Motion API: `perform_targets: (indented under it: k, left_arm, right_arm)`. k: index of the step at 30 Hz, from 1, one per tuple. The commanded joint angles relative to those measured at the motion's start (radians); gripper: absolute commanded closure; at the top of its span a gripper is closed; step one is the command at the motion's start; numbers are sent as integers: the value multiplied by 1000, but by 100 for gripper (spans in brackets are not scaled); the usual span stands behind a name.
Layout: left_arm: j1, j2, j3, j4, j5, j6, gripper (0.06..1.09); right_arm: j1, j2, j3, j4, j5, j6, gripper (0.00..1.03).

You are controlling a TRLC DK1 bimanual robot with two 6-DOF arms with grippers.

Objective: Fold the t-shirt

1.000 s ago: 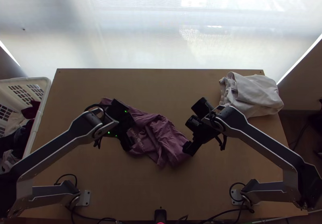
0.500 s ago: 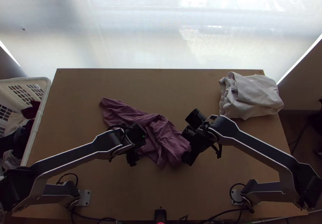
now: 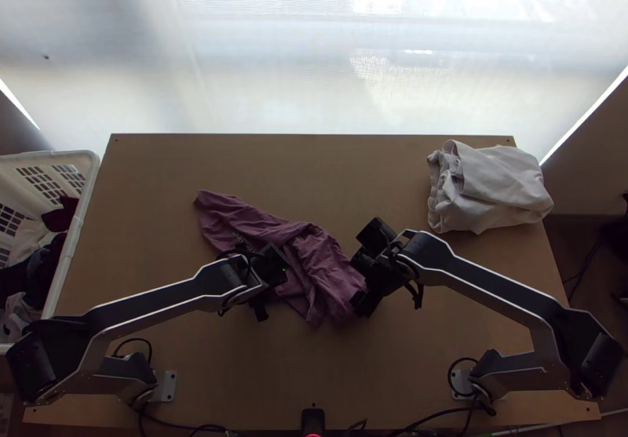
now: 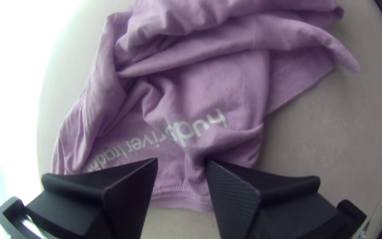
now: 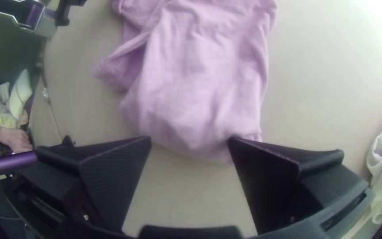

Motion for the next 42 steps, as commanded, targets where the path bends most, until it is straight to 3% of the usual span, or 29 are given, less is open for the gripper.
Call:
perform_targets:
  k: [1,5,7,11,21,30,35,42]
  left_arm:
    - [23,13,-37,51,-2,-6,80]
    - [53,9,-60,53,29,5,100]
    - [79,-16,-60,36,40,18,105]
    - [161,-123,-12,-35,90,28,105]
    - [402,-412,72,-312,270,98,105]
    - [417,-613,137,-519,279,140,105]
    - [515,-660,83,-510,279,276,105]
    - [659,-628,-17,-331,291,419,105]
  right_arm:
    - [-4,35,-22,83,8,2,40]
    - [-2,44,-32,120,7,-15,76]
    - [-2,47,-34,115,2,-21,82]
    - [-1,-8,-34,92,-16,-26,100]
    - [-7,-195,1,-114,-72,-52,100]
    - [-10,-327,41,-285,-102,-75,100]
    - [-205,-324,18,-264,-102,-135,100]
    - [-383,-215,21,-135,-89,-159,100]
